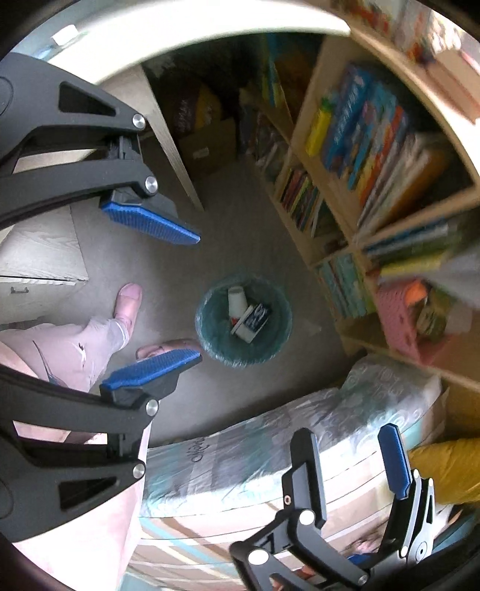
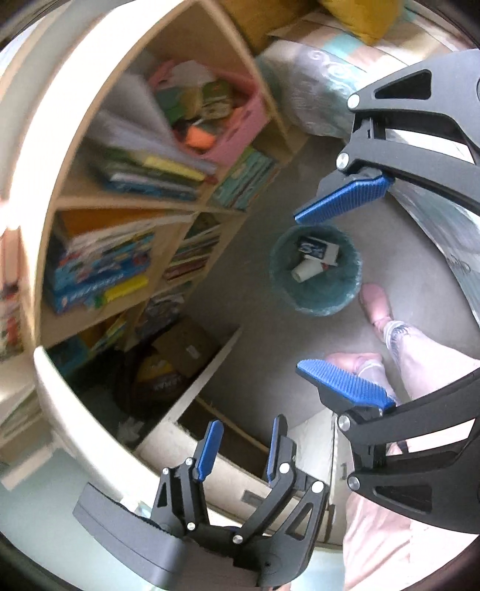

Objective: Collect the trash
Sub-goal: 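Swing both tools back over the table toward the boxes, then grasp the white perfume box with the left tool while the right tool grasps the purple toothbrush package, then carry the perfume box and toothbrush package with both tools over the trash bin, then open both tools to drop the box and toothbrush package into the bin, then swing both tools back over the table toward the red-white box and blue bag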

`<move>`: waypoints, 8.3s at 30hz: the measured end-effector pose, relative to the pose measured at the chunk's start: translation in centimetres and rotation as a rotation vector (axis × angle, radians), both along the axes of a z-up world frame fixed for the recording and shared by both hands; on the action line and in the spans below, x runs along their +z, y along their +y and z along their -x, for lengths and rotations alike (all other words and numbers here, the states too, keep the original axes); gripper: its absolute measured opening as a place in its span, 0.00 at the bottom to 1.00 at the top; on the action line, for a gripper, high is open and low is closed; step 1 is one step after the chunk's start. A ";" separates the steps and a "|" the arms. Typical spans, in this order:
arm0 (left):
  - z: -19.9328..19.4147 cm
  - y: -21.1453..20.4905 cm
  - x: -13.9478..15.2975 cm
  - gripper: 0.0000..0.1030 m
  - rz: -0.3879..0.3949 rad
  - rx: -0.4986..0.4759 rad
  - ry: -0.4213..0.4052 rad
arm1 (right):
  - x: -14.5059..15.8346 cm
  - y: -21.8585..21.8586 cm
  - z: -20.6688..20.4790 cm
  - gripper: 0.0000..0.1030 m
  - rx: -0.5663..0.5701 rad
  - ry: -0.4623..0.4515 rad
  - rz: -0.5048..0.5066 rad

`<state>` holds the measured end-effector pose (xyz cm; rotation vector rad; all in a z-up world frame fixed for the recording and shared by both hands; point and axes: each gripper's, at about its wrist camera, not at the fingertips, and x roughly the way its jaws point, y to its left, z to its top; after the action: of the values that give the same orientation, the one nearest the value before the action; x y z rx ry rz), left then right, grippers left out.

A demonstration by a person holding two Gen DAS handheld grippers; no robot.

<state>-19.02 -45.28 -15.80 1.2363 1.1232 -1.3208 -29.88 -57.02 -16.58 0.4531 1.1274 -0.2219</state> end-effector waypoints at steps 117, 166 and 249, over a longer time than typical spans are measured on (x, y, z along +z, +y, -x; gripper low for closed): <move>-44.5 36.9 5.6 0.45 0.069 0.827 -0.227 | 5.5 30.9 -45.4 0.12 1.191 -0.060 0.106; -12.2 6.7 6.7 0.45 0.159 0.125 -0.144 | 8.9 7.0 -7.5 0.12 0.371 -0.100 0.183; 3.8 -2.7 -16.3 0.93 -0.106 -0.200 0.001 | -12.6 -0.5 6.1 0.73 -0.431 0.087 -0.240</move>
<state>-22.87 -47.96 -32.07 1.4571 1.1045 -1.4251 -35.94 -57.55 -29.21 0.9083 1.1372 -0.4881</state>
